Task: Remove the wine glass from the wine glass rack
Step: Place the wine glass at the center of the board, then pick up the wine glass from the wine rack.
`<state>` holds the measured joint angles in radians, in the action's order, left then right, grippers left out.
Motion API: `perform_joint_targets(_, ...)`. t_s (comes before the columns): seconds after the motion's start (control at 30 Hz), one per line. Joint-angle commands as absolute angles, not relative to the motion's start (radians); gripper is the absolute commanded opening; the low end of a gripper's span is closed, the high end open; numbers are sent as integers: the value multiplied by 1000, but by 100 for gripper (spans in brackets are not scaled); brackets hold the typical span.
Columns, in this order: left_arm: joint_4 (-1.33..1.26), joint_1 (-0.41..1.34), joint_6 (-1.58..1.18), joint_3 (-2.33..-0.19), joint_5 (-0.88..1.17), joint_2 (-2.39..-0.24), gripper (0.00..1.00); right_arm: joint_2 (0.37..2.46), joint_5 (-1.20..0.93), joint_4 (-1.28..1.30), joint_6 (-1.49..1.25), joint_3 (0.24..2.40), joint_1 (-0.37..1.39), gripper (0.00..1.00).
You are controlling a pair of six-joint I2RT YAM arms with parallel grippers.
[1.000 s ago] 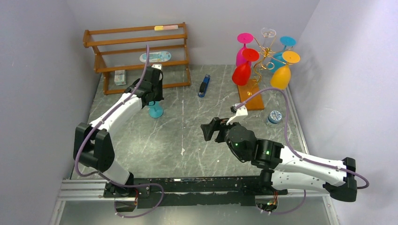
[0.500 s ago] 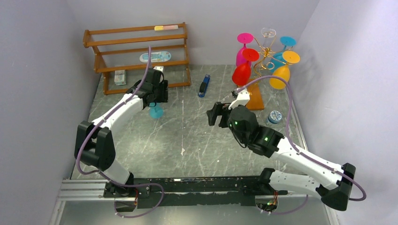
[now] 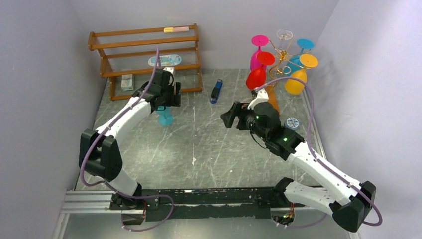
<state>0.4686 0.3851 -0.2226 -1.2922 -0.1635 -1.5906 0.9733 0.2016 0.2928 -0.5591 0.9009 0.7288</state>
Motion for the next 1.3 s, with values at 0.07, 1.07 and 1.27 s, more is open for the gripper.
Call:
perform_joint_targets(0.07, 520, 387, -200, -1361, -148, -1544, 79, 1001, -26, 255, -601, 896, 644, 89)
perform_joint_targets(1.07, 557, 387, -226, -1244, 2, -1152, 85, 1144, -245, 543, -477, 1504, 224, 86)
perform_joint_targets(1.27, 529, 387, -241, -1210, 24, -1120, 86, 1231, -130, 563, -458, 1647, 128, 84)
